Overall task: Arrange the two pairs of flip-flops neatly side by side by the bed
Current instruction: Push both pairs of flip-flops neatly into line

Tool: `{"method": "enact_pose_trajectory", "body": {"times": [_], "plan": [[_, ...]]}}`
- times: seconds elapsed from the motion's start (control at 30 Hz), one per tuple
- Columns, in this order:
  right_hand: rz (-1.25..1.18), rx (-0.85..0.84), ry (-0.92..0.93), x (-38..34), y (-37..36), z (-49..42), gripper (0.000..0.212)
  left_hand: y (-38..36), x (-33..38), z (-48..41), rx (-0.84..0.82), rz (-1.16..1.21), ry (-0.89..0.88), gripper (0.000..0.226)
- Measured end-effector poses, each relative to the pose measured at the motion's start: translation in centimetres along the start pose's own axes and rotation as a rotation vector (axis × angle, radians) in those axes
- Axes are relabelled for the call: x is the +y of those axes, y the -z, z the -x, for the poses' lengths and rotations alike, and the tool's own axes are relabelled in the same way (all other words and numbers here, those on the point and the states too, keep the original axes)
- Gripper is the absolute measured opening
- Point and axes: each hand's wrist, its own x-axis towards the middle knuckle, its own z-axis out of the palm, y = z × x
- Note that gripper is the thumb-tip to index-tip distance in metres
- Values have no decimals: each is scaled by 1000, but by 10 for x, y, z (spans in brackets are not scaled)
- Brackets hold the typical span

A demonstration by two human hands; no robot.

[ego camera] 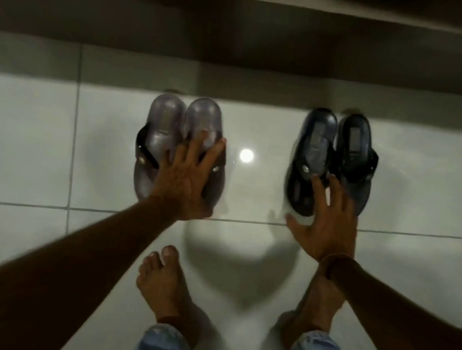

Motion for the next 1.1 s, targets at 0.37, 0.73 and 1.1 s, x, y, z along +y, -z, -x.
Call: {"method": "enact_pose_trajectory", "body": {"times": [0.37,0.73,1.1], "plan": [[-239,-392,-93,176,40,-96,133,-46,185,-117,-166,322,80,140],[-122,-367,45,175,27,-119,120,-64,201,-132,-165,244,163,148],[-101,-320,50,195,21,-111,116,-81,227,-122,-142,271,187,142]]}}
